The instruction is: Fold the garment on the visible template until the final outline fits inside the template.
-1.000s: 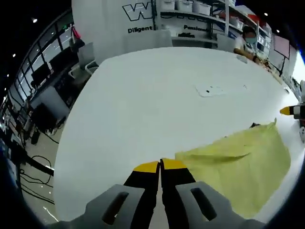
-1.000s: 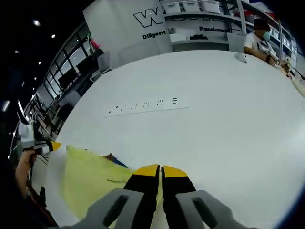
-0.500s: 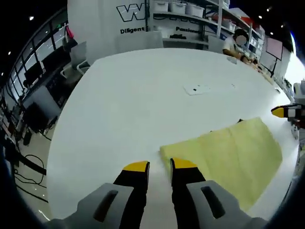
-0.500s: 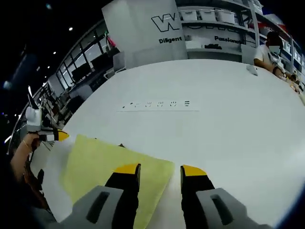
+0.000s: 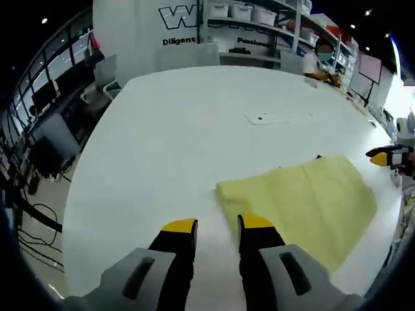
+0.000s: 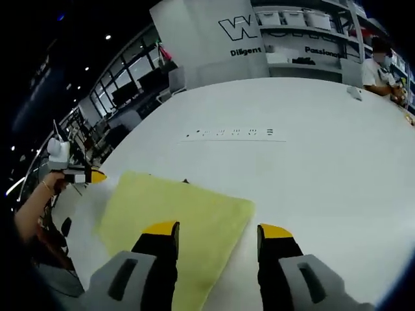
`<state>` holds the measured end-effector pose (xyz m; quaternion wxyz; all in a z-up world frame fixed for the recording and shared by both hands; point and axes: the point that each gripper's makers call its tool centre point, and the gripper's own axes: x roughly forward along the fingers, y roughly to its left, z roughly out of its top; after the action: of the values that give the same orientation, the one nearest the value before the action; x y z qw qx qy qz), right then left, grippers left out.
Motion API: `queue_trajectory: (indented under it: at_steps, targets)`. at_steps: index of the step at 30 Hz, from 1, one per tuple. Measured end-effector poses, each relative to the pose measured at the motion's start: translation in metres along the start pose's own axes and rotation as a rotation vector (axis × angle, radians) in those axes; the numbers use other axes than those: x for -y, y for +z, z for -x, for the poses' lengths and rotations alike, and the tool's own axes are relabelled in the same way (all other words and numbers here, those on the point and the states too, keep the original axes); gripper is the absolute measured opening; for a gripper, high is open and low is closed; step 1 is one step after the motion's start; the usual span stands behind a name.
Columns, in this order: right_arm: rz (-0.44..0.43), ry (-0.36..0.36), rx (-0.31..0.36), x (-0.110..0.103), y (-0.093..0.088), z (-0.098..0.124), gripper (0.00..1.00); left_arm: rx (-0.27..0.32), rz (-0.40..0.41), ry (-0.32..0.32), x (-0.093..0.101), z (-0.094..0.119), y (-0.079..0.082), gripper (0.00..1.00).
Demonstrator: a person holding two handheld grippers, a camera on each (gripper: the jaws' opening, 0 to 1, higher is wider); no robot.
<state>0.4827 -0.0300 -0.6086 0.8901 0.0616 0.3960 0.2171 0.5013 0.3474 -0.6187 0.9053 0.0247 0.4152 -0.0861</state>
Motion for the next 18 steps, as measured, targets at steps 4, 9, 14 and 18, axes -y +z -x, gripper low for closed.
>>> queue_trajectory:
  at_steps: [4, 9, 14, 18]
  targets:
    - [0.015, 0.011, -0.011, -0.004, -0.007, 0.004, 0.50, 0.006, 0.013, -0.023, 0.004, 0.006, -0.008, 0.36]
    - [0.058, 0.031, -0.041, -0.011, -0.020, 0.008, 0.59, -0.004, -0.008, -0.084, 0.018, 0.013, -0.023, 0.53]
    - [0.063, 0.033, -0.045, -0.019, -0.032, 0.015, 0.64, -0.008, 0.008, -0.128, 0.026, 0.020, -0.036, 0.65]
    - [0.063, 0.052, -0.044, -0.028, -0.040, 0.020, 0.69, -0.003, -0.014, -0.172, 0.037, 0.027, -0.045, 0.73]
